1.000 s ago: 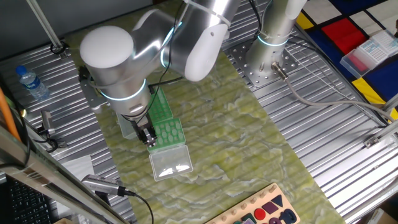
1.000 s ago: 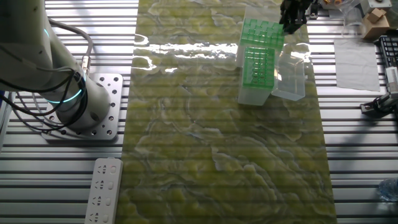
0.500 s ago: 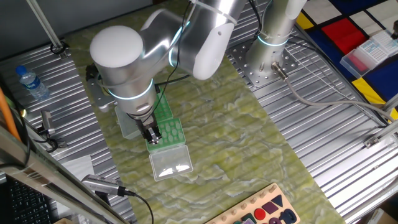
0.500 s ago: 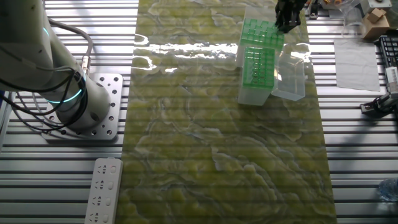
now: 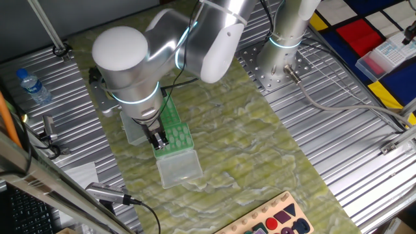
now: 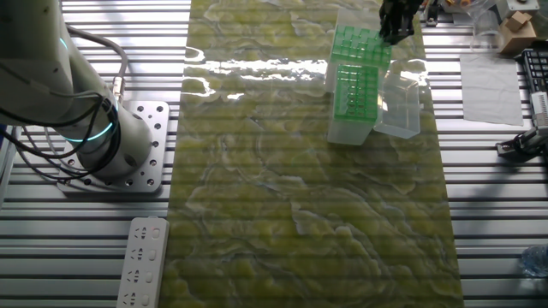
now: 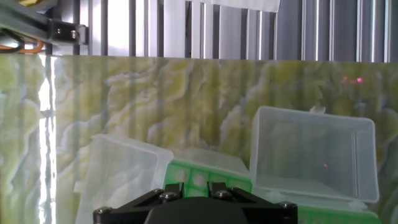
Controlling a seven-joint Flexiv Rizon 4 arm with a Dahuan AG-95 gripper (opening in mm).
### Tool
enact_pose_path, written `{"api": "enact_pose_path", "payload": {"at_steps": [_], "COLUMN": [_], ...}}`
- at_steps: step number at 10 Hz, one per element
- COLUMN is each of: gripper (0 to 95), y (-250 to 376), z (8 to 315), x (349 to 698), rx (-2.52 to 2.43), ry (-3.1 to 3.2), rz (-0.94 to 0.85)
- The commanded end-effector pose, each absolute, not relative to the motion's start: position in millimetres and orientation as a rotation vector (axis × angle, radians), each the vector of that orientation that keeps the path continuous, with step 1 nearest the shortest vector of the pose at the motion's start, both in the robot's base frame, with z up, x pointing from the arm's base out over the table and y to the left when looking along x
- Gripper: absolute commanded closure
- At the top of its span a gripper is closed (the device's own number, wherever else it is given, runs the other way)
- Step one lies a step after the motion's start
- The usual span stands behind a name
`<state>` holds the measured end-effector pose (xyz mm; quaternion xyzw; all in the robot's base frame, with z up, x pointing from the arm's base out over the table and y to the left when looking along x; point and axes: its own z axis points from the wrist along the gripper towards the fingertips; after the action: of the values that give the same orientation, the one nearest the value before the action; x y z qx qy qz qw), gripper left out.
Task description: Transfer all large pipette tips from one holder to another
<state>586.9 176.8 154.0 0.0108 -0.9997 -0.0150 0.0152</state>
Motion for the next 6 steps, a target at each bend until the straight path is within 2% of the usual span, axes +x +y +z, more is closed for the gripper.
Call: {"api": "enact_pose_path", "payload": {"at_steps": [1,6], "gripper": [95.0,95.0], "y": [176.9,176.6], "z": [157.2,187.8], "x": [587.2,584.9], "rx": [0.029,0.072], "ry": [-3.107,-3.077], "rz": [-0.047,-0.055]}}
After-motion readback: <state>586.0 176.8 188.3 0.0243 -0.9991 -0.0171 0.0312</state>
